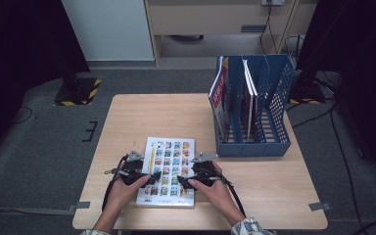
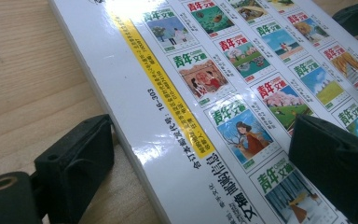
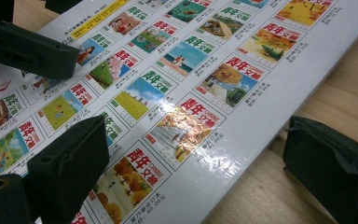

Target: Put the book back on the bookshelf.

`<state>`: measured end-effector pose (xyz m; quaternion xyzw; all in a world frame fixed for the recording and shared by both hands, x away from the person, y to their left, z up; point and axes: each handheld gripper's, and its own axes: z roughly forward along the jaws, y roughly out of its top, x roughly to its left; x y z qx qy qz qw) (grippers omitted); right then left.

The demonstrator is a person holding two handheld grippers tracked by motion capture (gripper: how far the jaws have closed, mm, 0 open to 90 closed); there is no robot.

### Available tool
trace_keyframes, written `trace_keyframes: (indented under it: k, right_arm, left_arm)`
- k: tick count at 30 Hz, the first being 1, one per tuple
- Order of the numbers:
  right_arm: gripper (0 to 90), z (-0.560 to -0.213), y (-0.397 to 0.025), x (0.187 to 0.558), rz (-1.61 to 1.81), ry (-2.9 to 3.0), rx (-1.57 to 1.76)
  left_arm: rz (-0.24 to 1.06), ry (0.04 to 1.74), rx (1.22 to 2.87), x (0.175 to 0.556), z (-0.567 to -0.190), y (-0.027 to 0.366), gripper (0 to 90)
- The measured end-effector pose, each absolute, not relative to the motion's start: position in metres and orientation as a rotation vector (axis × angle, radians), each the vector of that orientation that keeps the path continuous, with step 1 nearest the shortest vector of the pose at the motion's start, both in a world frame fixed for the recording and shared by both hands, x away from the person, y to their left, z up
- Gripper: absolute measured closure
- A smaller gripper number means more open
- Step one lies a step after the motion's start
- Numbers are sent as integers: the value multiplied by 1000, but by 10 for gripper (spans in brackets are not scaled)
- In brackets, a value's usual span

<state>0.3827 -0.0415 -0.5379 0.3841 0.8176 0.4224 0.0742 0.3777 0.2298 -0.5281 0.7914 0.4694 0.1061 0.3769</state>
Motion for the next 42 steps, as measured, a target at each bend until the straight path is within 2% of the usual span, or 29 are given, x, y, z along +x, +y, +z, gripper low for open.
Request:
trace_keyframes:
  k: [3, 9, 17, 19, 21, 24, 29, 33, 38, 42]
  right_arm:
    - [70, -538, -41, 383, 1267, 2453, 1153]
    - [71, -538, -41, 383, 1268, 2452, 1155]
    - [71, -538, -41, 382, 1269, 2450, 1162]
    - [71, -538, -41, 382, 1268, 2450, 1162]
    - [71, -538, -41, 382, 1266, 2453, 1156]
    - [71, -538, -41, 381, 1271, 2451, 1166]
    - [71, -538, -41, 381, 1272, 2452, 1166]
    - [71, -538, -41, 381, 1272, 2452, 1166]
    - [71, -538, -42, 381, 1269, 2454, 1158]
    - [71, -538, -42, 381, 1270, 2454, 1158]
  left_arm:
    - [297, 1222, 2020, 376, -523, 229, 125]
    - [305, 1212, 1969, 370, -512, 230, 160]
    - [266, 1159, 1919, 363, -497, 241, 336]
    - [230, 1131, 1897, 361, -491, 242, 403]
    - [198, 1104, 1921, 360, -490, 241, 433]
    - [186, 1111, 1934, 364, -495, 237, 414]
    - [188, 1117, 1955, 379, -500, 231, 453]
    - [200, 1115, 1948, 385, -503, 227, 523]
    - [251, 1104, 1973, 383, -498, 225, 672]
    - [290, 1093, 1988, 380, -496, 223, 750]
